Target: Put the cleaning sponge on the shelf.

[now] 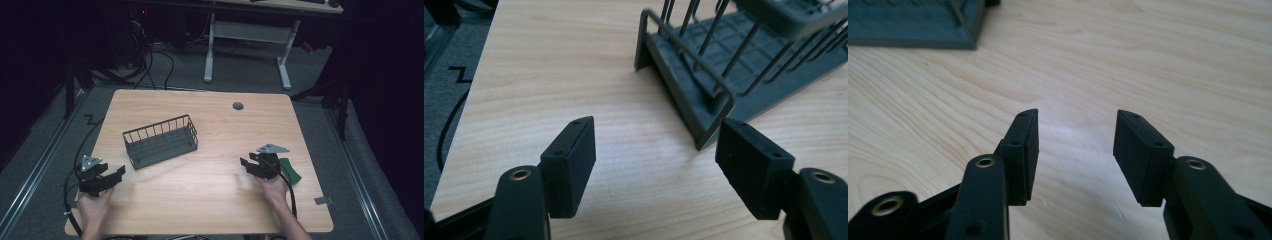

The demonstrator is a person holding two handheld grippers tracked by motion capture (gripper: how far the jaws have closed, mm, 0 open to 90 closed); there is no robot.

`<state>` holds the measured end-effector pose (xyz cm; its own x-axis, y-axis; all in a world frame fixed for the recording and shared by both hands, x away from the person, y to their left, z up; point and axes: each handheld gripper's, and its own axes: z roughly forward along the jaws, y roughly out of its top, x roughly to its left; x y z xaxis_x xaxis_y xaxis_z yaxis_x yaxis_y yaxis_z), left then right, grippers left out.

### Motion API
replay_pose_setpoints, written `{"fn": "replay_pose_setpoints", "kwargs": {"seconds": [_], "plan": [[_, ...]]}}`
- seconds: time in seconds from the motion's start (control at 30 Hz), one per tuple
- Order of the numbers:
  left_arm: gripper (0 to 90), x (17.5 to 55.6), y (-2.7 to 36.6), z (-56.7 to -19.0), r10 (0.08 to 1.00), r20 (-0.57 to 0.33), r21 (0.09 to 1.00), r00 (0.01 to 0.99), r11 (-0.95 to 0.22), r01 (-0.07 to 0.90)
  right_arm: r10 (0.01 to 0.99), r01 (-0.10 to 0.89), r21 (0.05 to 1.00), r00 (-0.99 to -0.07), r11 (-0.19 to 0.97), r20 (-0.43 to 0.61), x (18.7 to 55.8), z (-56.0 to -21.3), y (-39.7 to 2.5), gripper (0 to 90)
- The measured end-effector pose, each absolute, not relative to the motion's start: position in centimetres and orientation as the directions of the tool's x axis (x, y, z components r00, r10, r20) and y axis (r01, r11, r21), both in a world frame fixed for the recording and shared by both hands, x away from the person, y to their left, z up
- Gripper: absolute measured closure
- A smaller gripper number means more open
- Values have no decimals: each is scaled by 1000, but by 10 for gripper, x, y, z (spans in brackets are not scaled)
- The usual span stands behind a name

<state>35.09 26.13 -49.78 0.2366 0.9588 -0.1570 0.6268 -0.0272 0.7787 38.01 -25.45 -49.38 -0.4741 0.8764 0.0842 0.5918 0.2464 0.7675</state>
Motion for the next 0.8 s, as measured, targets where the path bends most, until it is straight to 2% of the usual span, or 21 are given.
{"fn": "replay_pose_setpoints", "kwargs": {"seconds": [0.37,0.8], "plan": [[340,361,262,-463,949,-194,791,248,2,611,816,572,780,-560,256,143,419,-467,-221,609],[378,391,251,-438,946,-192,783,260,-12,622,769,545,785,-623,295,144,453,-442,-184,648]]}}
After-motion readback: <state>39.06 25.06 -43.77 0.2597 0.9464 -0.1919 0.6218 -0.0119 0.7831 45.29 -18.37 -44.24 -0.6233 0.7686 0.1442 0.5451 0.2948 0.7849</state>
